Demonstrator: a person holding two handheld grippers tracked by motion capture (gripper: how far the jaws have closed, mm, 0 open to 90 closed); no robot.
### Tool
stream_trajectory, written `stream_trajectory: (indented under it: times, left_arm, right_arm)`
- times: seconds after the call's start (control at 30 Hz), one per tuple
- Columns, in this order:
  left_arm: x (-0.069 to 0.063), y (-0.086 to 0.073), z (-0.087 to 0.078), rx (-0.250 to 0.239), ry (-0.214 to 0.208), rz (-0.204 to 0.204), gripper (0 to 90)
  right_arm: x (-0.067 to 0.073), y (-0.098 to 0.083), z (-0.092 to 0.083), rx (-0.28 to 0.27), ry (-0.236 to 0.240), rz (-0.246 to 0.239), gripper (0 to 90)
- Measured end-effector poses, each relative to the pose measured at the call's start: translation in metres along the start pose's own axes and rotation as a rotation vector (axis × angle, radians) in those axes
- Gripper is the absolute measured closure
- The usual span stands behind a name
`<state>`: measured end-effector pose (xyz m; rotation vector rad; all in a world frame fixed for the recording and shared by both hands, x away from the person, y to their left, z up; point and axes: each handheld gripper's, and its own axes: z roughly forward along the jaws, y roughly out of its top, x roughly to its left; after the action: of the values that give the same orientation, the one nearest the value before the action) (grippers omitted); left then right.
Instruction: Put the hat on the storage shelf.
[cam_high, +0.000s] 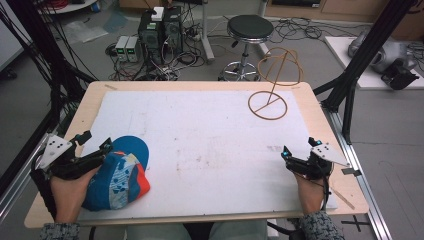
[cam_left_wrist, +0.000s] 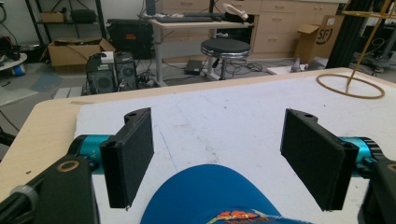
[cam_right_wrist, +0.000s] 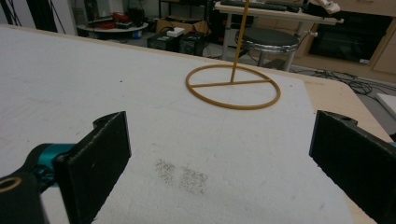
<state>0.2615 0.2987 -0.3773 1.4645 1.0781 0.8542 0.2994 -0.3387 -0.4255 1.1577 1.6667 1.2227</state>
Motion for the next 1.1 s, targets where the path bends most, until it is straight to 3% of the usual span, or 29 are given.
stream_trajectory:
  times: [0.77, 1.1]
  left_arm:
    - [-0.0022, 0.0037, -0.0033, -0.024, 0.002, -0.001, 25.3]
    - [-0.0054, 0.0027, -0.0058, -0.011, 0.002, 0.009, 26.4]
  right_arm:
    - [0.0024, 0.0, 0.0029, 0.012, 0.011, -0.025, 4.6]
    - [0.0024, -0.0004, 0.0051, 0.021, 0.008, -0.023, 4.6]
